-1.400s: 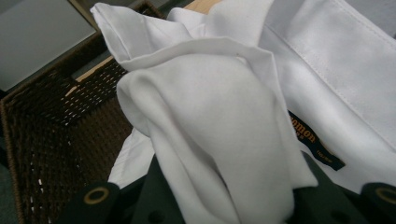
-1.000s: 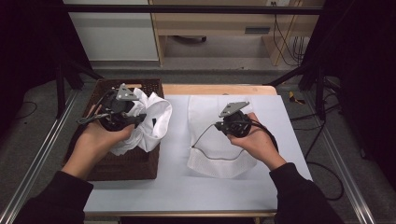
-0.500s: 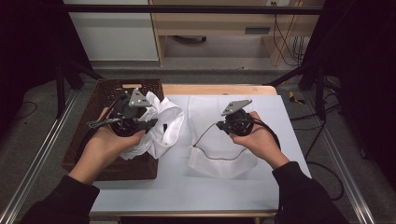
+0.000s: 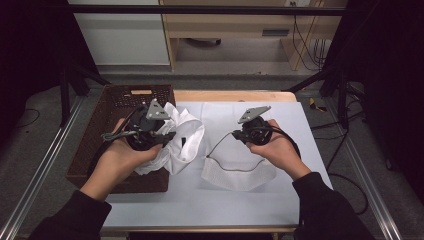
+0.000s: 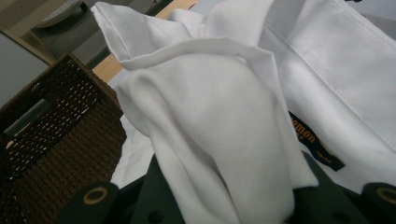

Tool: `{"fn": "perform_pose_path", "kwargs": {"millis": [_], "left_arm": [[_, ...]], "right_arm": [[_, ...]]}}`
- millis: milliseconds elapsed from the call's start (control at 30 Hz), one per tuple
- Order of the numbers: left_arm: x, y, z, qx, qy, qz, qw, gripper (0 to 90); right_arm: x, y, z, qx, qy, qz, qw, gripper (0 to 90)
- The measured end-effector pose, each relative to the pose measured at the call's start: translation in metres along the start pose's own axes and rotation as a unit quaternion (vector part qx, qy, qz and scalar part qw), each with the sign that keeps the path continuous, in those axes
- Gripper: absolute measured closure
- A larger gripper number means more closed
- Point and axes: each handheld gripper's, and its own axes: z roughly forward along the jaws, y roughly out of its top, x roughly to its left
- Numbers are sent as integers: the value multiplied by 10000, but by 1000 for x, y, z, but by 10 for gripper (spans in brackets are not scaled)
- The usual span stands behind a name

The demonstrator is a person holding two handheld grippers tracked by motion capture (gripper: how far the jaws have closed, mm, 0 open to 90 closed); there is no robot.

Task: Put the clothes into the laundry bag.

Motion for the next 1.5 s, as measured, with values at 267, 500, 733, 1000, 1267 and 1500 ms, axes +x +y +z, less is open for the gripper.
{"fn": "perform_pose_path", "kwargs": {"millis": [267,500,733,1000,1267,1500], "left_arm": [[-10,6,3,-38,-102,101,9999,721],[-23,11,4,-113,-236,182,9995,721],[-43,17,10,-158,-431,378,9982,721],[-62,24,16,-205,-631,556,9962,721],[-74,27,20,-219,-774,657,9946,720],[-85,26,26,-255,-927,703,9929,720]], "right_arm": [[-3,-2,0,0,65,8,10000,885],[-5,-2,1,-3,148,81,9999,885],[-7,-4,1,9,202,128,9997,885],[-10,-6,1,16,206,167,9996,885],[-14,-8,2,93,200,207,9995,885],[-17,-10,3,67,240,308,9992,885]]}}
